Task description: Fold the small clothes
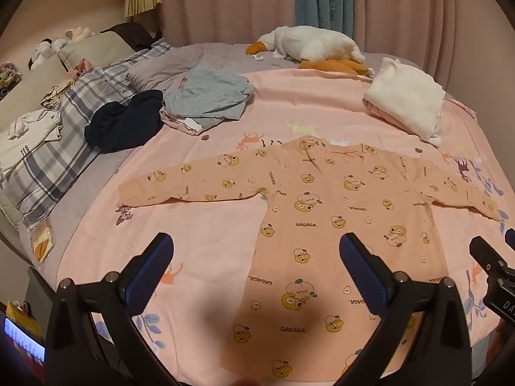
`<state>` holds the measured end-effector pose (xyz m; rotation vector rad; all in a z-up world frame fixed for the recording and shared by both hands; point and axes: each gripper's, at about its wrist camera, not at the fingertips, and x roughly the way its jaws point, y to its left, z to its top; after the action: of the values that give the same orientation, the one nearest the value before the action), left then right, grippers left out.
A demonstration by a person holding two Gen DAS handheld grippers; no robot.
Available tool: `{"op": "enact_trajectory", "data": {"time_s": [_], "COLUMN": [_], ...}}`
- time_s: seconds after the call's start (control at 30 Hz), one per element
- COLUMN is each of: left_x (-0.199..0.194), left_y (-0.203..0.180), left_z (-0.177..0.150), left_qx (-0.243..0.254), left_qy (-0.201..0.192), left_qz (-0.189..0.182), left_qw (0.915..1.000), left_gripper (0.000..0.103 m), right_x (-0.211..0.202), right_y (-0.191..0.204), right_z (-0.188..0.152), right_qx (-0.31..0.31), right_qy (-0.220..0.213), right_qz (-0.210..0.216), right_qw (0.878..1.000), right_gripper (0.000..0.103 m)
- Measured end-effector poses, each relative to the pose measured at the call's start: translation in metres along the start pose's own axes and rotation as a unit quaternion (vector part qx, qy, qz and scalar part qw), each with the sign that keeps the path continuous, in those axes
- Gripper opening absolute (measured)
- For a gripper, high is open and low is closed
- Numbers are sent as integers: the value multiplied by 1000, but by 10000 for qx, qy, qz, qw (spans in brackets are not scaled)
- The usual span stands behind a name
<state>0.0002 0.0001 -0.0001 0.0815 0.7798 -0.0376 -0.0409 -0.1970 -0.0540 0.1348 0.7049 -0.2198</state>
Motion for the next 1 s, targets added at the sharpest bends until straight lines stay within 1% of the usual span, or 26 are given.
{"op": "enact_trajectory", "data": {"time_s": [0.43, 0.77, 1.0], "left_x": [1, 3, 0], "left_y": [-2, -3, -6], "left_z": [1, -4, -1], "left_qx": [8, 16, 34], "left_qy": [-12, -23, -9], "left_qz": [-32, -15, -33], "left_qw": [10000, 10000, 10000], "left_gripper": [103, 103, 103], "right_x": [-1, -1, -2], "right_y": [-1, -2, -2], "right_z": [0, -1, -1], "right_qx": [2, 3, 5], "right_qy": [-10, -9, -7], "right_qz": [0, 4, 2], "right_qw": [10000, 10000, 10000], "right_gripper": [103, 103, 103]}}
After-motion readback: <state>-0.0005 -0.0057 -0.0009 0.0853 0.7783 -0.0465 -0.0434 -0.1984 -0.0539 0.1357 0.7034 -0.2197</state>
